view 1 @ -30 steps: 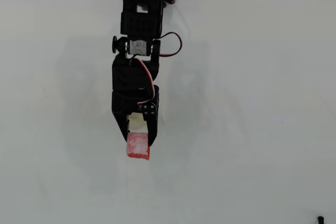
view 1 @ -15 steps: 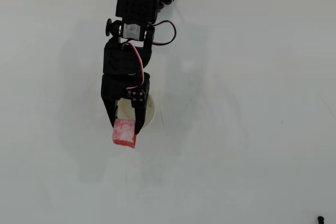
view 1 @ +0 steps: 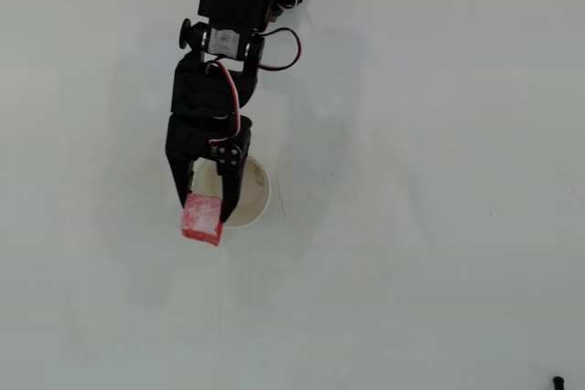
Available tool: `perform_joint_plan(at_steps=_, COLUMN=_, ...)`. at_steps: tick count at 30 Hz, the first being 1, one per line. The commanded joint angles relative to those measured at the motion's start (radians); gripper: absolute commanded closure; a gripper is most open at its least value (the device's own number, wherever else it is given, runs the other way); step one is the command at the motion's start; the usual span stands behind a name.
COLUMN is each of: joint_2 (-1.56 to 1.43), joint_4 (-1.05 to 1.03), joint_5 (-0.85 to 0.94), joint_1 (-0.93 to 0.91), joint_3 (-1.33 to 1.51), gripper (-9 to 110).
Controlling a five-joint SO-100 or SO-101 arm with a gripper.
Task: Grasp a red cube and put it in the cup.
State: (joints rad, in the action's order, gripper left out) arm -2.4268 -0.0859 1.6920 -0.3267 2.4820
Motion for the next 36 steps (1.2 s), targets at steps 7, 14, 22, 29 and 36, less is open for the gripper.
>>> perform_joint_plan(at_steps=7, joint_2=0.048, joint_4=0.078, joint_5=-0.003, joint_1=0.002, joint_3=-0.074, gripper=92)
perform_joint_plan(at_steps=14, joint_2=0.126, joint_4=0.080, joint_5=-0.025, joint_1=0.012, joint_3=-0.147, gripper=92)
perform_joint_plan(at_steps=22, joint_2=0.094, joint_4=0.025, joint_5=-0.041, joint_1=0.005, joint_3=-0.178, gripper=92)
perform_joint_plan(at_steps=29, joint_2=-0.011, joint_4=-0.086, joint_5=-0.046, joint_1=0.003, joint_3=-0.143, gripper=92)
perform_joint_plan(at_steps=36, joint_2=-0.072, joint_4=-0.123, joint_5=-0.048, joint_1=0.034, joint_3=-0.112, gripper=92)
